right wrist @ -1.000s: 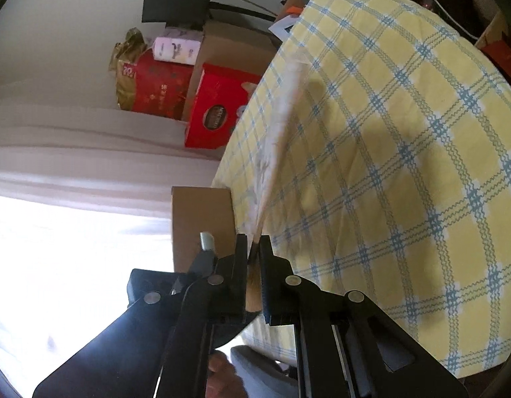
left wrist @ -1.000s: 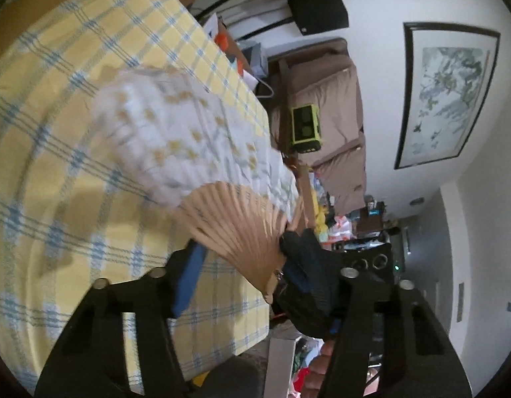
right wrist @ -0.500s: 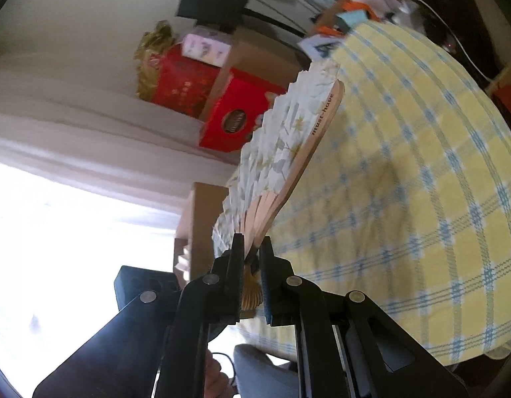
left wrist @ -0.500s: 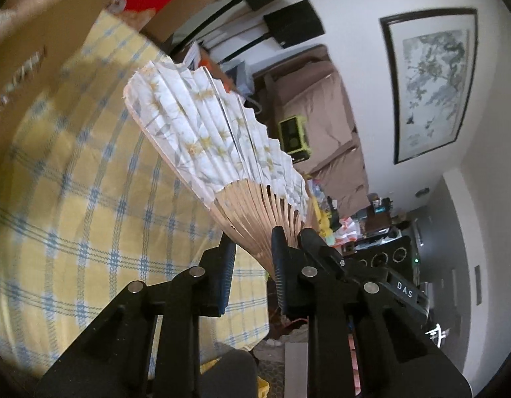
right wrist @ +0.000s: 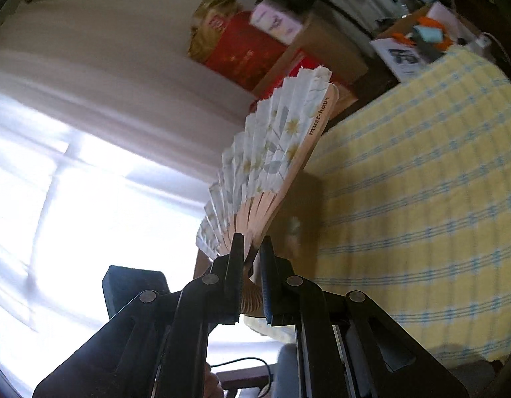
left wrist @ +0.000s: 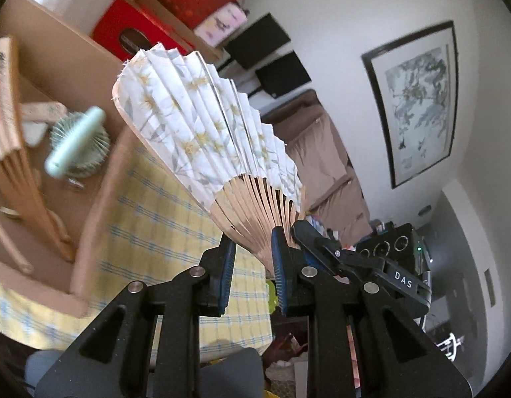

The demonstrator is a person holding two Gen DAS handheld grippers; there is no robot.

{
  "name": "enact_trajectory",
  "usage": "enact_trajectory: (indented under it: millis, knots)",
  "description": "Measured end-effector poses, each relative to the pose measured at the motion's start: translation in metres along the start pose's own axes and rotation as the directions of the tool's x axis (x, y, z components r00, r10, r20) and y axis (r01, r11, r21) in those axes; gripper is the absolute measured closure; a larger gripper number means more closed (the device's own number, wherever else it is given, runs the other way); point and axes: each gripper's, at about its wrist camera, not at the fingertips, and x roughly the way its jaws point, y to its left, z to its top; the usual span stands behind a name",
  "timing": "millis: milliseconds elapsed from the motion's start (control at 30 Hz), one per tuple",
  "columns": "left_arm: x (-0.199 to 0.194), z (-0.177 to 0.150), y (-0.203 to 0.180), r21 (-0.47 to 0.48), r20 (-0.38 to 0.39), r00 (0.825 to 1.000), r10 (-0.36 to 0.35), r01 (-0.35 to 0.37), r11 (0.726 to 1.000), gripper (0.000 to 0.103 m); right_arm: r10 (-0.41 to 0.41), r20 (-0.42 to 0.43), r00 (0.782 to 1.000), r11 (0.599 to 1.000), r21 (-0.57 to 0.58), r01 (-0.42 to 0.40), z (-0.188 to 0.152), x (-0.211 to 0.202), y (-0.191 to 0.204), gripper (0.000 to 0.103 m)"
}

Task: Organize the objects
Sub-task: 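Lift and carry the white floral fan over the box with the right tool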

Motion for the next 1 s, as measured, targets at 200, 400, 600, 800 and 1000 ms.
enact_trajectory:
  millis: [200, 400, 600, 800, 1000]
  knots:
    - [-0.044, 0.019, 0.024, -0.023, 0.070, 0.996, 0.047, -0.045, 0.999, 0.084, 0.011, -0.067, 0.998, 0.999, -0.046, -0.015, -0.013, 0.056, 0.030, 0.094]
    - [-0.078, 0.033, 0.056, -0.054, 0.117, 0.988, 0.101, -0.095, 0.994, 0.084, 0.005, -0.128, 0.992, 0.997, -0.079, -0.015, -0.031, 0.111, 0.052, 0.094]
    - [-0.097, 0.038, 0.083, -0.074, 0.115, 0.983, 0.143, -0.135, 0.988, 0.084, -0.013, -0.172, 0.985, 0.996, -0.084, -0.001, -0.045, 0.150, 0.059, 0.094]
    - [-0.100, 0.045, 0.104, -0.102, 0.090, 0.978, 0.187, -0.178, 0.979, 0.084, -0.057, -0.195, 0.979, 0.994, -0.100, 0.038, -0.065, 0.171, 0.062, 0.094]
    - [-0.093, 0.049, 0.115, -0.061, 0.018, 0.967, 0.253, -0.252, 0.966, 0.084, -0.108, -0.185, 0.977, 0.992, -0.086, 0.093, -0.065, 0.182, 0.056, 0.093]
